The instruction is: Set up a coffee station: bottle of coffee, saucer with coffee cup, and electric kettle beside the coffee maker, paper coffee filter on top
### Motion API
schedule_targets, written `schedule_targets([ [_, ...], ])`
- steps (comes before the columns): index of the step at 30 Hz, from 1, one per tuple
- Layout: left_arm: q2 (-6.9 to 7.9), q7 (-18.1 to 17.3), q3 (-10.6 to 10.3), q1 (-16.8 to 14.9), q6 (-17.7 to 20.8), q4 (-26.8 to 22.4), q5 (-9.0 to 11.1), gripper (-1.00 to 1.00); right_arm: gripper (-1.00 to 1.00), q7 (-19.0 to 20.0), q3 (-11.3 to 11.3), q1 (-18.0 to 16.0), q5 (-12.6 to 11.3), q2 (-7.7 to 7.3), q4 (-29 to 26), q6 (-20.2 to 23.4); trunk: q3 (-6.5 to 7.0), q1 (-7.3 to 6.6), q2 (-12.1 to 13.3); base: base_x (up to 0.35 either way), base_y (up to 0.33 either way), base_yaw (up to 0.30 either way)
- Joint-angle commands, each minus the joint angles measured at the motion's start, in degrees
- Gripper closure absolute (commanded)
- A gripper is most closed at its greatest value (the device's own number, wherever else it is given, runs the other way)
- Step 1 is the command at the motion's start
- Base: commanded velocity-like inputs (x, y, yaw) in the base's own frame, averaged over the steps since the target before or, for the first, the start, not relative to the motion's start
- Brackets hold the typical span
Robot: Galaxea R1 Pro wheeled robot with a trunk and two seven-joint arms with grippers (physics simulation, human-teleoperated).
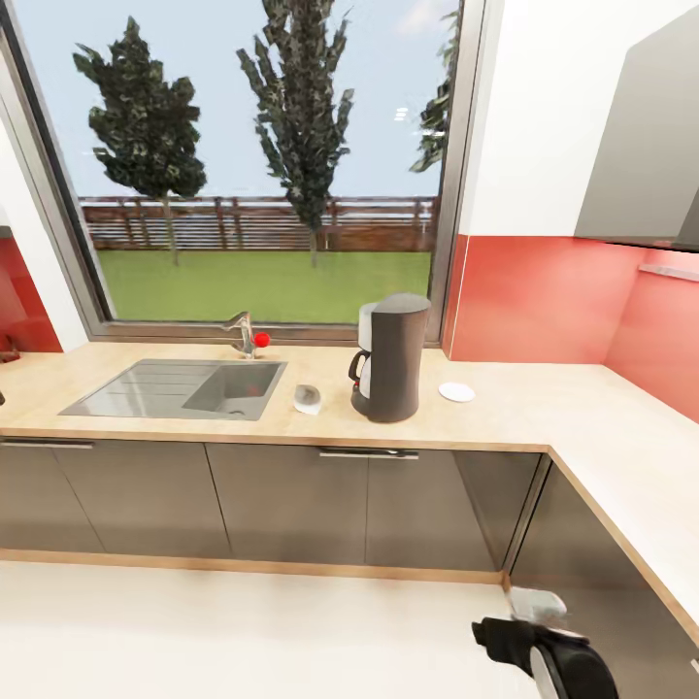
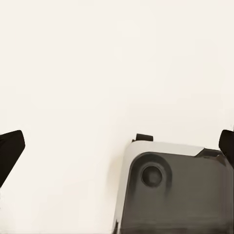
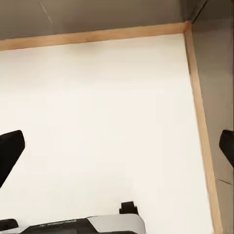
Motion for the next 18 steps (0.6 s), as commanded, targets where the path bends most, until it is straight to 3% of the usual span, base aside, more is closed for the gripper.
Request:
schedule_targets([
  [1,-0.01,-0.01,0.0,0.0,-0.07,0.15,0.32,-1.0,-1.0,-0.27,-0.06,-1.07,-0.13,0.3,-1.18,1.06,-0.13,0.04,-0.12,0.0,0.0,0.0],
  [8,0.27,0.03,0.06,0.0,-0.02,1.56,0.36,-1.0,-1.0,-0.62,-0.15,-12.94,-0.44,1.47,-4.08,8.49,-0.13,0.04,-0.12,0.0,0.0,0.0],
  [11,1.3,0.18,0.07,0.0,0.05,1.96,0.39,-1.0,-1.0,-0.57,-0.16,-19.46,-0.48,1.59,-4.24,8.7,-0.13,0.04,-0.12,0.0,0.0,0.0],
  [15,2.39,0.22,0.08,0.04,0.0,2.93,0.46,-1.0,-1.0,-0.55,-0.17,-25.64,-0.52,1.99,-4.12,8.7,-0.13,0.04,-0.12,0.0,0.0,0.0],
  [18,2.89,0.2,0.08,0.06,-0.05,3.88,0.42,-1.0,-1.0,-0.85,-0.17,-31.56,-0.18,3.64,-3.98,8.7,-0.13,0.04,-0.12,0.0,0.0,0.0],
])
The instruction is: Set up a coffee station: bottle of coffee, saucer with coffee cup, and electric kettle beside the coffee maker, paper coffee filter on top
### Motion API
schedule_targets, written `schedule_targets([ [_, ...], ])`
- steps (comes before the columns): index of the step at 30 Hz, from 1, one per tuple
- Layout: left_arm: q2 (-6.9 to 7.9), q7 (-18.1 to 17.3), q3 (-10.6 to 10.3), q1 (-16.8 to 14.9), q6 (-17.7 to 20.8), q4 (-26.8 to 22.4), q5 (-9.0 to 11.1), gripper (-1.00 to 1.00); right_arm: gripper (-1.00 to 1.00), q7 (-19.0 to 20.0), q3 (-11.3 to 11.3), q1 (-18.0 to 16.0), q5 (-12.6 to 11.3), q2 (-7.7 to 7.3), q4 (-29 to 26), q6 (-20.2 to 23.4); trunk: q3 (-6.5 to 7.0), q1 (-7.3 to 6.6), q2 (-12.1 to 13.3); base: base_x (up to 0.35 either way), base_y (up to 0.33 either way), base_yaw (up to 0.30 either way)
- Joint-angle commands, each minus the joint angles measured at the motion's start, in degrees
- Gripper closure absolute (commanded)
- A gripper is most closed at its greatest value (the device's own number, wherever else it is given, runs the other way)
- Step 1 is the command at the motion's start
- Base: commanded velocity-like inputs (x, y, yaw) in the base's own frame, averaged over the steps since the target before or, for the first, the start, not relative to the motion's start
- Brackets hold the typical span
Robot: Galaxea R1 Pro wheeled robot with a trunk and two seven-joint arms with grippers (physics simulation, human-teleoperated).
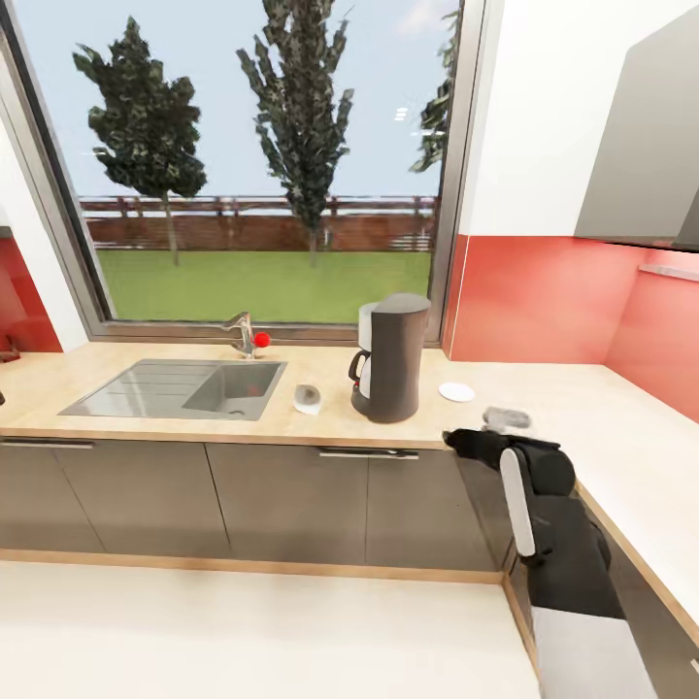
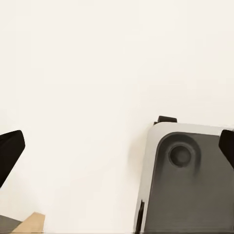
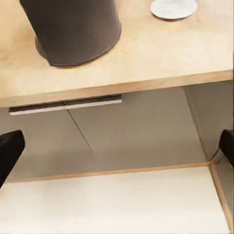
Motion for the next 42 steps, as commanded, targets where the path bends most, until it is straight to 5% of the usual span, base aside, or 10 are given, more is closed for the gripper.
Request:
schedule_targets([
  [1,0.09,-0.06,0.06,0.02,-0.08,0.1,0.31,-1.0,-1.0,-0.6,-0.05,-2.61,0.09,0.64,0.08,0.24,-0.13,0.04,-0.13,0.0,0.0,0.0],
  [6,0.4,-0.07,0.04,0.02,-0.1,0.37,-0.01,-1.0,-1.0,-2.41,-0.02,-15.1,1.46,1.61,5.94,0.24,-0.13,0.04,-0.13,0.0,0.0,0.0],
  [12,2.85,-0.08,-0.1,-0.03,-0.77,0.11,-0.55,-1.0,-1.0,-2.55,0.06,-29.39,4.29,0.49,27.33,0.24,-0.13,0.04,-0.13,0.0,0.0,0.0],
  [17,3.79,-0.08,-0.38,-0.03,-1.86,0.22,-0.66,-1.0,-1.0,-2.14,-0.03,-45.03,6.49,-4.78,44.96,0.24,-0.13,0.04,-0.13,0.0,0.0,0.0],
  [20,3.89,-0.08,-0.46,-0.04,-1.88,0.23,-0.7,-1.0,-1.0,-2.03,-0.04,-51.09,6.73,-7.71,51.63,0.24,-0.13,0.04,-0.13,0.0,0.0,0.0],
  [28,3.52,-0.05,-0.61,-0.05,-1.67,0.24,-0.79,-1.0,-1.0,-3.48,-0.01,-60.8,7.2,-10.84,65.6,0.24,-0.13,0.04,-0.13,0.0,0.0,0.0],
  [32,3.33,-0.06,-0.57,-0.06,-1.53,0.27,-0.89,-1.0,-1.0,-3.28,-0.18,-61.34,6.65,-11.69,67.21,0.24,-0.13,0.04,-0.13,0.0,0.0,0.0],
  [37,3.3,-0.2,-0.65,-0.06,-1.27,0.46,-0.61,-1.0,-1.0,3.67,-1.08,-61.47,0.45,-14.13,74.51,0.24,-0.13,0.04,-0.13,0.023,0.0,0.0],
  [40,3.37,-0.45,-0.65,-0.06,-1.26,0.5,-0.56,-1.0,-1.0,8.6,-0.29,-61.47,0.27,-14.93,74.47,0.24,-0.13,0.04,-0.13,0.165,0.0,0.0],
  [42,3.43,-0.61,-0.65,-0.06,-1.27,0.62,-0.6,-1.0,-1.0,13.53,4.59,-61.45,1.39,-15.32,74.31,0.24,-0.13,0.04,-0.13,0.255,0.0,0.0],
])
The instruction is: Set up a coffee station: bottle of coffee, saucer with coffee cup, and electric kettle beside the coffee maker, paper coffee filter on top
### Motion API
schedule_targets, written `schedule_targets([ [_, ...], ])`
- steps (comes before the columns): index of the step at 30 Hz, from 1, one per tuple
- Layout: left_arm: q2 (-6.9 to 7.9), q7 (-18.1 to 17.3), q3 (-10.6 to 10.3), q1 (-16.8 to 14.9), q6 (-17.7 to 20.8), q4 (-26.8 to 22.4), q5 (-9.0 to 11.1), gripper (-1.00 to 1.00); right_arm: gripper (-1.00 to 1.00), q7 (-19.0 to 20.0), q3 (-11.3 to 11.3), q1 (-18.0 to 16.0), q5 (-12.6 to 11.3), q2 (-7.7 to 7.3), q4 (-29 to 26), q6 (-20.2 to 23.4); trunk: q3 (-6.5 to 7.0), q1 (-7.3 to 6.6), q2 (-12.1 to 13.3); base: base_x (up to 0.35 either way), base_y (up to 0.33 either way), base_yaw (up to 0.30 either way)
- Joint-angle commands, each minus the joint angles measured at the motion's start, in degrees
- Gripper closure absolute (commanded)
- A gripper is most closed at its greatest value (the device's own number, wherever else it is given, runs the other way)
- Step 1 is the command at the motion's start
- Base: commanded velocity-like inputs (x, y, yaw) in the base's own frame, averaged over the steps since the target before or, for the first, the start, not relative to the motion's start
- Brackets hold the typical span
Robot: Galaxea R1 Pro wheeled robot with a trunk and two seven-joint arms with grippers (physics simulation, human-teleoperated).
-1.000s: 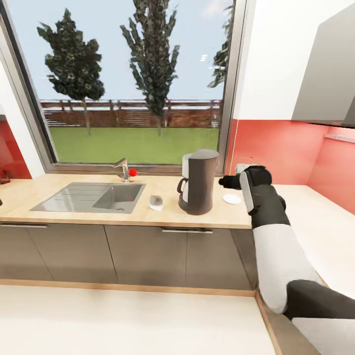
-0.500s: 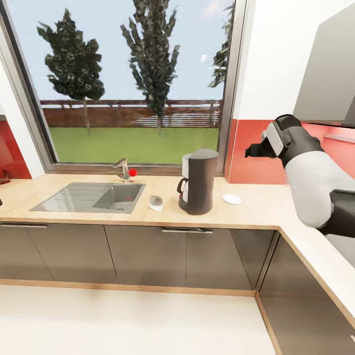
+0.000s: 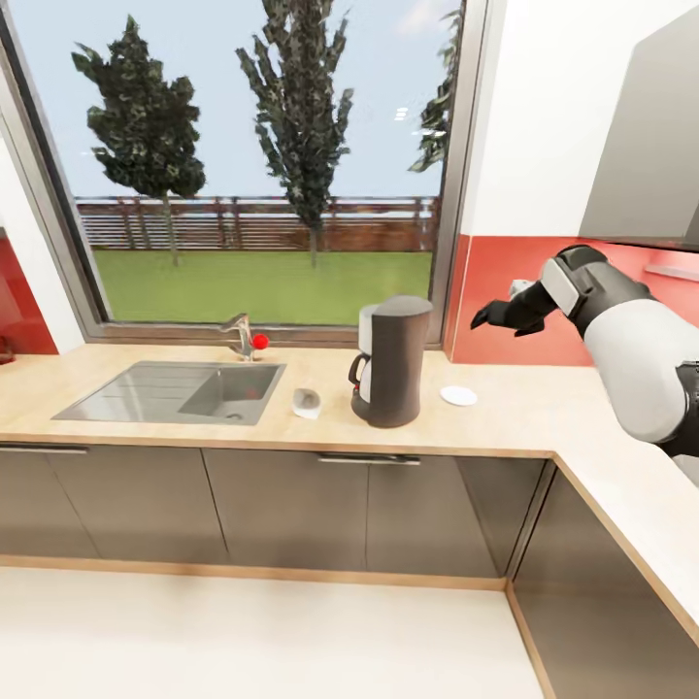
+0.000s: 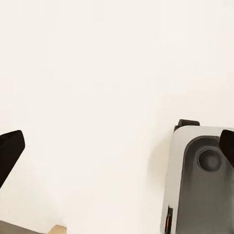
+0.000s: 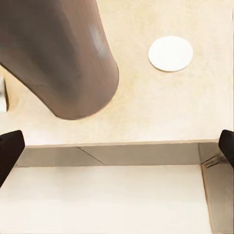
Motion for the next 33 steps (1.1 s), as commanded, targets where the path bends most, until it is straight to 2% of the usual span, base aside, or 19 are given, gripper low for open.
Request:
schedule_targets([
  [1,-0.02,-0.09,0.14,0.01,-0.08,-0.03,0.21,-1.0,-1.0,1.16,1.73,-0.04,0.46,-0.02,-0.01,0.22,-0.12,0.07,-0.11,0.284,0.0,0.0],
  [2,-0.02,-0.1,0.14,0.01,-0.09,0.02,0.22,-1.0,-1.0,2.0,3.58,-0.06,0.73,-0.01,0.02,0.22,-0.12,0.07,-0.11,0.293,0.0,0.0],
  [3,-0.02,-0.12,0.14,0.01,-0.11,0.1,0.23,-1.0,-1.0,3.36,6.98,-0.08,1.02,0.01,0.09,0.22,-0.12,0.07,-0.11,0.307,0.0,0.0],
  [5,0.01,-0.01,0.16,0.01,-0.14,0.16,0.24,-1.0,-1.0,4.68,10.17,-0.1,1.15,-0.18,0.19,0.22,-0.12,0.07,-0.11,0.316,0.0,0.0],
  [8,0.35,0.31,0.23,0.01,-0.22,0.2,0.28,-1.0,-1.0,5.6,11.82,-0.11,1.16,-1.37,0.27,0.22,-0.12,0.07,-0.11,0.325,0.0,0.0],
  [10,0.91,0.43,0.24,0.01,-0.09,0.22,0.34,-1.0,-1.0,5.36,12.28,-0.18,1.18,-3.17,0.39,0.22,-0.12,0.07,-0.11,0.331,0.0,0.0],
  [13,0.98,0.47,0.23,0.01,0.01,0.24,0.37,-1.0,-1.0,5.18,12.32,-0.2,1.22,-3.85,2.02,0.22,-0.12,0.07,-0.11,0.332,0.0,0.0],
  [19,0.81,0.53,0.09,0.01,-0.01,0.6,0.41,-1.0,-1.0,4.66,12.35,-0.21,1.35,-4.59,3.52,0.22,-0.12,0.07,-0.11,0.332,0.0,0.0],
  [23,0.78,0.54,0.04,0.01,-0.04,1.81,0.31,-1.0,-1.0,4.52,12.42,-0.21,1.38,-4.35,5.38,0.22,-0.12,0.07,-0.11,0.332,0.0,0.0],
  [30,0.65,0.54,-0.03,0.04,-0.1,3.15,0.36,-1.0,-1.0,4.38,12.44,-0.21,1.36,-4.35,7.79,-2.28,-0.12,0.07,-0.11,0.332,0.0,0.0],
  [33,0.71,0.54,-0.03,0.05,-0.13,4.05,0.31,-1.0,-1.0,4.34,12.42,-0.21,1.38,-4.5,11.66,-5.49,-0.12,0.07,-0.11,0.332,0.0,0.0],
])
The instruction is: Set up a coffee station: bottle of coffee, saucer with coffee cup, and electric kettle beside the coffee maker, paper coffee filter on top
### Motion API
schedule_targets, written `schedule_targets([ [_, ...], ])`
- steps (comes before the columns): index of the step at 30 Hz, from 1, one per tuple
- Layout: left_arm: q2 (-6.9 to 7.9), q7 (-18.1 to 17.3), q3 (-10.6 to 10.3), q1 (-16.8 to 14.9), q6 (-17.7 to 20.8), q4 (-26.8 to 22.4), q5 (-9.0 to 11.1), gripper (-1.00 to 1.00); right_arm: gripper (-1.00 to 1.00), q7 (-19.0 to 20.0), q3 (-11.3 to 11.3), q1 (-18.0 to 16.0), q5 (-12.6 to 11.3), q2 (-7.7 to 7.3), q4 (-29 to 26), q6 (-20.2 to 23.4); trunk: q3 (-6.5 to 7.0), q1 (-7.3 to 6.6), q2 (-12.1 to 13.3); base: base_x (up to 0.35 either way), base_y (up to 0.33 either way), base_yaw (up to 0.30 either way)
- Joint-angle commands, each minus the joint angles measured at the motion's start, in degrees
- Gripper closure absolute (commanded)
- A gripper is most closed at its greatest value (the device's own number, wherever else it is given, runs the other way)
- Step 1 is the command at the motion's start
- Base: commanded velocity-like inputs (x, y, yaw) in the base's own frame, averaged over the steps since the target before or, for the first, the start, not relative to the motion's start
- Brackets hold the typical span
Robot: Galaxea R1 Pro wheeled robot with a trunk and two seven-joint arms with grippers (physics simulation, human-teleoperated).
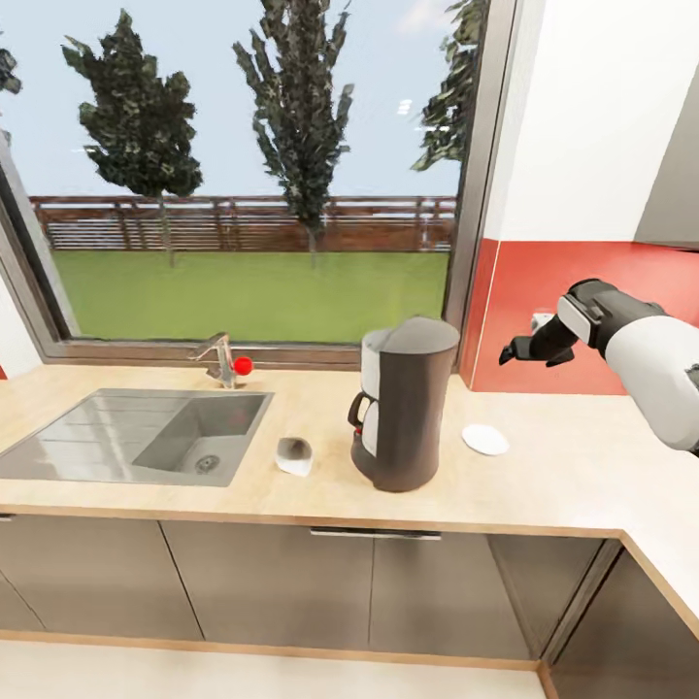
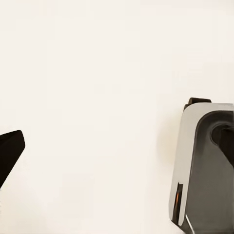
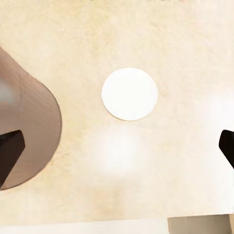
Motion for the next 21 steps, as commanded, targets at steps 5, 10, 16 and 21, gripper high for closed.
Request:
schedule_targets([
  [5,0.05,-0.13,0.23,0.04,-0.15,0.64,0.13,-1.0,-1.0,-0.1,0.48,-0.04,0.3,-0.23,2.54,-2.87,-0.11,0.07,-0.12,0.332,0.0,0.0],
  [10,0.08,-0.13,0.24,0.05,-0.16,1.23,0.26,-1.0,-1.0,-0.81,0.5,-0.04,0.26,0.48,3.16,-3.35,-0.11,0.07,-0.12,0.332,0.0,0.0],
  [16,-0.03,-0.13,0.24,0.06,-0.13,1.58,0.33,-1.0,-1.0,-1.07,0.5,-0.04,0.1,0.61,3.95,-3.37,-0.11,0.07,-0.12,0.313,0.0,0.0],
  [21,-0.02,-0.13,0.29,0.06,-0.56,1.62,0.32,-1.0,-1.0,-1.1,0.45,-0.04,-0.02,0.68,4.43,-3.13,-0.11,0.07,-0.12,0.087,0.0,0.0],
])
